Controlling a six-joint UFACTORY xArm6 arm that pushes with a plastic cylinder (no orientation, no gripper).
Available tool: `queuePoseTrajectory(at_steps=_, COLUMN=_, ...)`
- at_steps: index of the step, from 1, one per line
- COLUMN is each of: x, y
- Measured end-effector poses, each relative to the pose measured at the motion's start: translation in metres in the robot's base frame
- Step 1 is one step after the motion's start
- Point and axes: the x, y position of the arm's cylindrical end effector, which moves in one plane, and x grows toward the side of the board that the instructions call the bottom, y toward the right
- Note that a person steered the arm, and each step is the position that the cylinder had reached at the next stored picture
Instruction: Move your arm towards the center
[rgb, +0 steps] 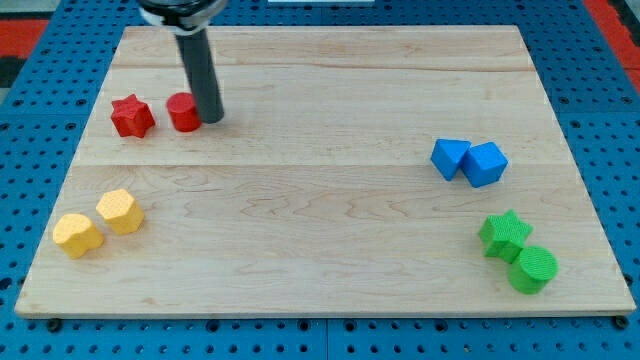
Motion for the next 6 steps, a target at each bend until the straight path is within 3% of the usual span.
queuePoseTrajectory(at_steps=1, x=0.002, y=-0.007)
queuePoseTrajectory(at_steps=6, x=0.003, y=0.104)
